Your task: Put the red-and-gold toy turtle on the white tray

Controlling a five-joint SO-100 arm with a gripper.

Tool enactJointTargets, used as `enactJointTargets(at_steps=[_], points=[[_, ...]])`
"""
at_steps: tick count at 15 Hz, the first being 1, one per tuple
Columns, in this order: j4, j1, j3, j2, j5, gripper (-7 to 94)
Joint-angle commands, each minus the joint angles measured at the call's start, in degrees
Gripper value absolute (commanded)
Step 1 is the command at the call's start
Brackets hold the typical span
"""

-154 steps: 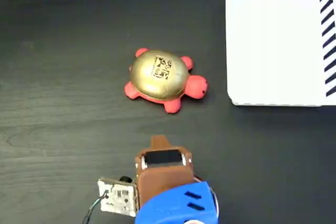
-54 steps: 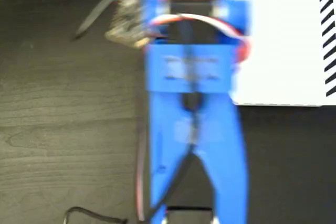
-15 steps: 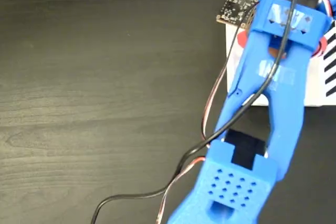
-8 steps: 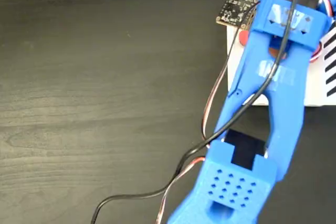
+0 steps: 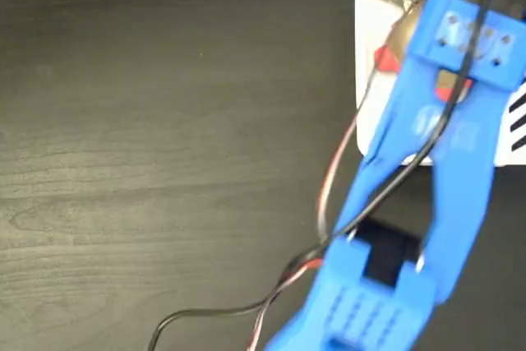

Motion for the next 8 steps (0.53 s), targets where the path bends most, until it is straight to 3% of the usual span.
enactJointTargets(at_steps=[1, 5, 8], points=[[-6.1, -3.0, 8.7, 19.3, 1.4, 0], [-19.2, -15.6, 37.8, 44.6, 2.3, 0], [-36.6, -24.2, 68.9, 64.9, 0.2, 0]])
